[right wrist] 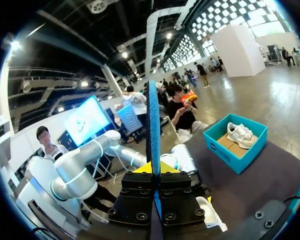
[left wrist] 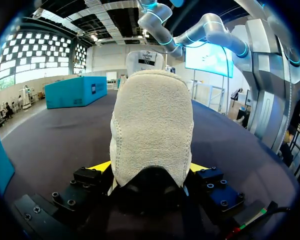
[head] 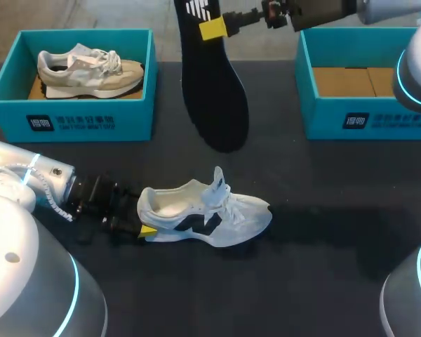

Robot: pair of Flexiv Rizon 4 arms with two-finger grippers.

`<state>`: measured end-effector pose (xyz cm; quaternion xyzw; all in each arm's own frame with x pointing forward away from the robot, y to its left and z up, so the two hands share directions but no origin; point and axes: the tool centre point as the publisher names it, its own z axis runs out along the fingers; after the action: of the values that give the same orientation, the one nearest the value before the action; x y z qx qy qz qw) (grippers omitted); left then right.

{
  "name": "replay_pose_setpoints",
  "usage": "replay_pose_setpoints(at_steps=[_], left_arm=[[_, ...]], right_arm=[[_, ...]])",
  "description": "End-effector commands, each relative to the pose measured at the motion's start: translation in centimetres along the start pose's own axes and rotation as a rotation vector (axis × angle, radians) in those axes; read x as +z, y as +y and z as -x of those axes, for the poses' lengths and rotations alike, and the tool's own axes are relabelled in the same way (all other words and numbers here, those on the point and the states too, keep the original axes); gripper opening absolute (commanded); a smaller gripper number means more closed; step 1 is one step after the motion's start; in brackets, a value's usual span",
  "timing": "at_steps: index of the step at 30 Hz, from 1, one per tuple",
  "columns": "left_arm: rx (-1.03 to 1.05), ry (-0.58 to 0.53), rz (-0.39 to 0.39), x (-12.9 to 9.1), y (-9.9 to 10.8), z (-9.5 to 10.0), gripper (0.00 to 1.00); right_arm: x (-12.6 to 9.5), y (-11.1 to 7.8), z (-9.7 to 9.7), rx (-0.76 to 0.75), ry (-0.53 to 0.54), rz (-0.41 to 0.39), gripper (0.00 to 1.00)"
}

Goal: Take the shoe out of the shoebox, open the shoe tongue, remove and reinsert the insole, then place the shoe into the shoebox

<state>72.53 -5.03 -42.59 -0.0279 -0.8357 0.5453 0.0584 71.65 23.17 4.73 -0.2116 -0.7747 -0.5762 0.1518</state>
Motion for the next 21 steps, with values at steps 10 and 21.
replay_pose_setpoints(at_steps=[10,21], left_arm=[[0.0,-0.001,0.001,0.4,0.5,0.2,0.0],[0.0,-0.001,0.001,0.4,0.5,0.2,0.0]], right_arm=[[0.2,-0.1,0.0,0.001,-0.002,0.0,0.0],[-4.4,-0.6,-2.6,0.072,-0.056,-0.045,0.0]])
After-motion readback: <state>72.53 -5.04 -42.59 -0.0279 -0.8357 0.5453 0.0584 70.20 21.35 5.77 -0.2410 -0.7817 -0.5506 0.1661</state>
